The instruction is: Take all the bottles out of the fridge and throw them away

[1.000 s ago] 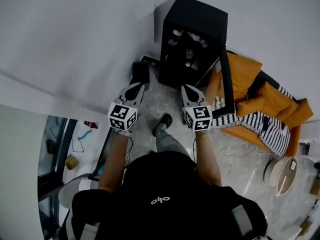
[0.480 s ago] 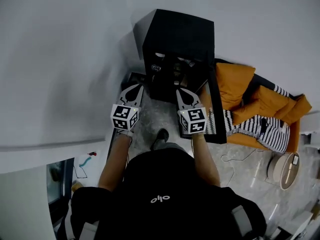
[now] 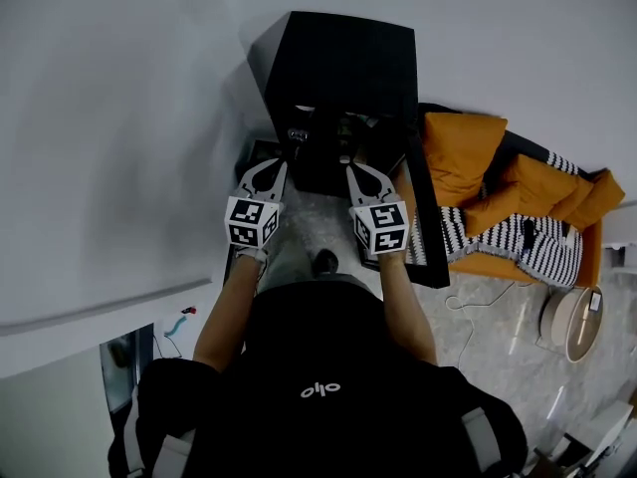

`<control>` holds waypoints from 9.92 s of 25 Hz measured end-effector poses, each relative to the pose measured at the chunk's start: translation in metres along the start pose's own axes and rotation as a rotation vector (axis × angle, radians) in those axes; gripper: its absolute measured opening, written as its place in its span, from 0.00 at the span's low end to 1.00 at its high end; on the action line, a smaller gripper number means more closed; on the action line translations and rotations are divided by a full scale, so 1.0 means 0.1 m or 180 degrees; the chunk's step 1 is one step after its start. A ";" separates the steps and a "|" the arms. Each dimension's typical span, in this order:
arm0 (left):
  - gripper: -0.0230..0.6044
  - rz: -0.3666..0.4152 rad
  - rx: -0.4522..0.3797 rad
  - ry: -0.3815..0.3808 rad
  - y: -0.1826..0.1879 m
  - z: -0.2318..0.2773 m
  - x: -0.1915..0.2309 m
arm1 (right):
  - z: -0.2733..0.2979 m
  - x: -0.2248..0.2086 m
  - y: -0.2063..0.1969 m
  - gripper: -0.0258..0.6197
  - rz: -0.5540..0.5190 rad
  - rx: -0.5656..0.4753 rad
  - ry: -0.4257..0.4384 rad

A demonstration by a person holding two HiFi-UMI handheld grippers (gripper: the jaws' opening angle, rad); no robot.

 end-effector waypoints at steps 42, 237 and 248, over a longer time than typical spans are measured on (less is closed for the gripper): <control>0.58 -0.0303 0.0815 0.0209 -1.02 1.62 0.58 | 0.91 -0.58 -0.43 0.04 0.0140 0.0552 -0.0122; 0.05 -0.0518 -0.0035 -0.1160 -0.07 0.42 0.81 | 0.96 0.65 -0.06 0.04 0.0056 -0.0053 -0.0927; 0.05 -0.0338 0.0016 -0.1268 -0.04 0.79 0.64 | 0.87 -0.21 -0.26 0.04 0.0158 0.0027 -0.1474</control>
Point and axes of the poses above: the fingertips, and each gripper's own axes: z forward along the fingers, x to its left, y out of its top, the point moved 3 cm from there along -z, backward along the fingers, and after that the axes turned 5 degrees about -x, right-handed, at the moved point
